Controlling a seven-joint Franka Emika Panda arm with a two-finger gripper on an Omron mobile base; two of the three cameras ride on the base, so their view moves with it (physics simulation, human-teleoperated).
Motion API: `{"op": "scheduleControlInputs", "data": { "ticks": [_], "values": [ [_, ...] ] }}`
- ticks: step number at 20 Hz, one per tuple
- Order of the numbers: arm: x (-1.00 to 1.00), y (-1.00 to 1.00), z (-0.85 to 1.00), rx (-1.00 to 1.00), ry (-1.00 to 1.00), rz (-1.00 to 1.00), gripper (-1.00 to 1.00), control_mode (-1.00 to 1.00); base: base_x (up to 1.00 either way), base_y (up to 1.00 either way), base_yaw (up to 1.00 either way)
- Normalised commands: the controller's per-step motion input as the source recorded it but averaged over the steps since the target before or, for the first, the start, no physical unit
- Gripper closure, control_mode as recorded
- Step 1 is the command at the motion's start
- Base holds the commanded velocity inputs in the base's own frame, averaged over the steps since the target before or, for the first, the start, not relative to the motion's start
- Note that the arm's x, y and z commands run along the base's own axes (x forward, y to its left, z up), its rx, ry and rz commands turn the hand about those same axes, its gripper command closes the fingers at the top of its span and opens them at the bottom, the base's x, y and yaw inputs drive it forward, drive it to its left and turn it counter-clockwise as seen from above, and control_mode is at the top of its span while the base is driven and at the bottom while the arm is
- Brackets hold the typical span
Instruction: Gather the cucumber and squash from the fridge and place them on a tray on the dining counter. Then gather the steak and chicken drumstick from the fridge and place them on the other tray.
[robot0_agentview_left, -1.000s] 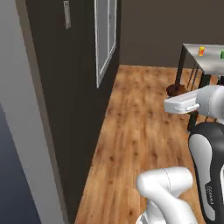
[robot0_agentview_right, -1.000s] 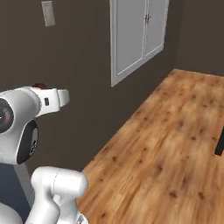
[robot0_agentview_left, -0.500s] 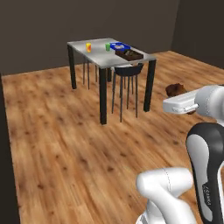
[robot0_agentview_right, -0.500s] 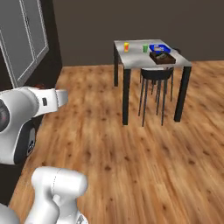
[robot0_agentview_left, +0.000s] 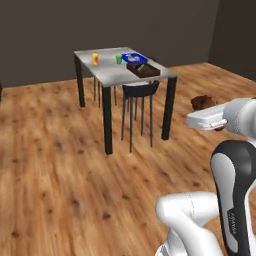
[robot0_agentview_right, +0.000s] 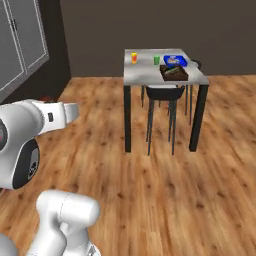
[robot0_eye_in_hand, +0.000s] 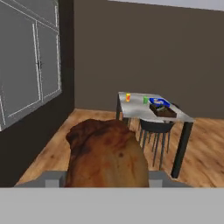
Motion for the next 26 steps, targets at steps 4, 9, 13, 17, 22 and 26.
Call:
{"op": "scheduleControlInputs", "data": {
  "ticks": [4,9,13,17,22,26],
  "values": [
    [0.0,0.0,0.0,0.0,0.0,0.0,1.0,1.0,1.0,-0.87,0.42],
    [0.0,0.0,0.0,0.0,0.0,0.0,1.0,1.0,1.0,-0.68,0.39],
    [0.0,0.0,0.0,0.0,0.0,0.0,1.0,1.0,1.0,-0.92,0.21],
    [0.0,0.0,0.0,0.0,0.0,0.0,1.0,1.0,0.97,-1.0,0.01],
    [0.0,0.0,0.0,0.0,0.0,0.0,1.0,1.0,0.75,-1.0,0.0],
    [0.0,0.0,0.0,0.0,0.0,0.0,1.0,1.0,0.98,-1.0,0.0]
  ]
}}
